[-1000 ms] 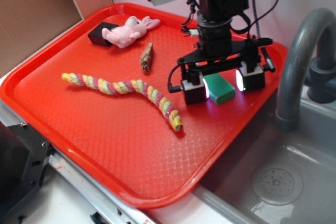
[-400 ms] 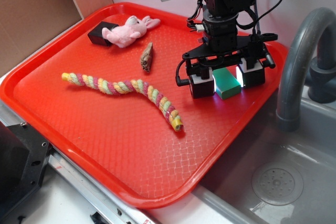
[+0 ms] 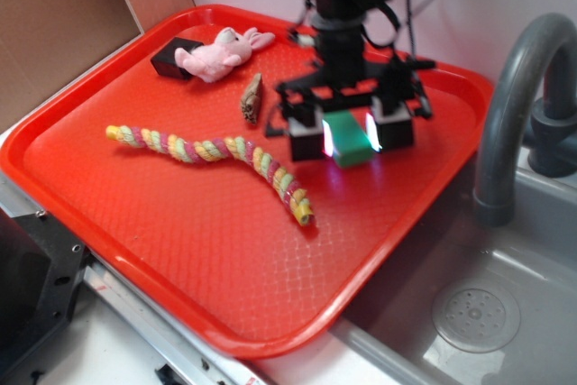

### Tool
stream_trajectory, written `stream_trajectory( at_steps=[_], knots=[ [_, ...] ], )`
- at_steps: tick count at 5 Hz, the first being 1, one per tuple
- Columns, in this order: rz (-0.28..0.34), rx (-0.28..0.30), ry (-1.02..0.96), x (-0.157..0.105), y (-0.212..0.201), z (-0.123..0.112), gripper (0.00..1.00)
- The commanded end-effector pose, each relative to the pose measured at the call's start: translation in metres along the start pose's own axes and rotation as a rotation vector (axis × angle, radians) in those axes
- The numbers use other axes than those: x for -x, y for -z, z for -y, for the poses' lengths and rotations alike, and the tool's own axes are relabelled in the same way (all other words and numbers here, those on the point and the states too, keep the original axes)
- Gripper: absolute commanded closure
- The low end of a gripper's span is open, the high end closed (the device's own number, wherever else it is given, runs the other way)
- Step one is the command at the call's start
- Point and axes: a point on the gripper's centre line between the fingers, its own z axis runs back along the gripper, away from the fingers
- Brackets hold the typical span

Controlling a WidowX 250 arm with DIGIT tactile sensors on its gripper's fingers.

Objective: Grab the green block.

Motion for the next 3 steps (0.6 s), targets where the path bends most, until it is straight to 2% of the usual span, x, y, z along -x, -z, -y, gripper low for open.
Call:
stream_trajectory(
  at_steps=[1,2,3],
  knots=[
    [0.078,0.181,0.303,0.0,-0.116,-0.068,1.0],
    [0.043,0.287,0.551,0.002,-0.139,-0.087,1.0],
    [0.052,0.3,0.68,0.007,-0.147,-0.103,1.0]
  ],
)
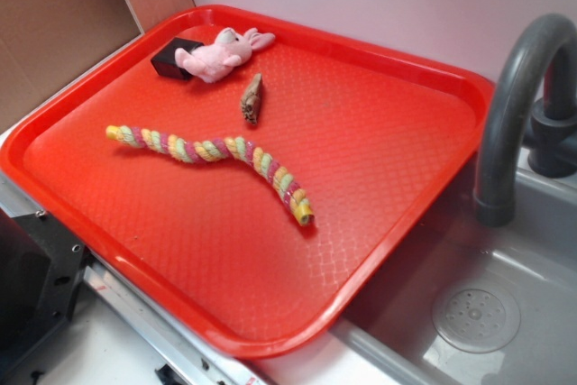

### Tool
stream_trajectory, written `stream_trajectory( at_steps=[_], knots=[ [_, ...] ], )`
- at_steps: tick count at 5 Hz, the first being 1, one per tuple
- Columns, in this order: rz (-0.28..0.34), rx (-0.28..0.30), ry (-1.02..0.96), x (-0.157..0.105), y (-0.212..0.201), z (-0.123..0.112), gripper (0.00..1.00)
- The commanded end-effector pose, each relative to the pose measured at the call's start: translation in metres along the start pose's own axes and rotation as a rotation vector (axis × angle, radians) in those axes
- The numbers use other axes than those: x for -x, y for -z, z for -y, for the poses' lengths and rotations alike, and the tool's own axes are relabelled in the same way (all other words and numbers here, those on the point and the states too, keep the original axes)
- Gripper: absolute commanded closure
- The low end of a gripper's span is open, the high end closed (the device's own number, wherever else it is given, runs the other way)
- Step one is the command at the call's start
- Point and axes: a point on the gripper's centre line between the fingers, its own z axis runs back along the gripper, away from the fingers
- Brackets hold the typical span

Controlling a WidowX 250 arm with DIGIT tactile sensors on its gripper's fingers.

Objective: Grab the green block.

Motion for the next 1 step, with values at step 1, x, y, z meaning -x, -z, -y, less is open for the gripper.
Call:
stream_trajectory(
  at_steps=[1],
  knots=[
    [0.059,-0.029,0.143,-0.0003,-0.0138,-0.0133,1.0]
  ],
)
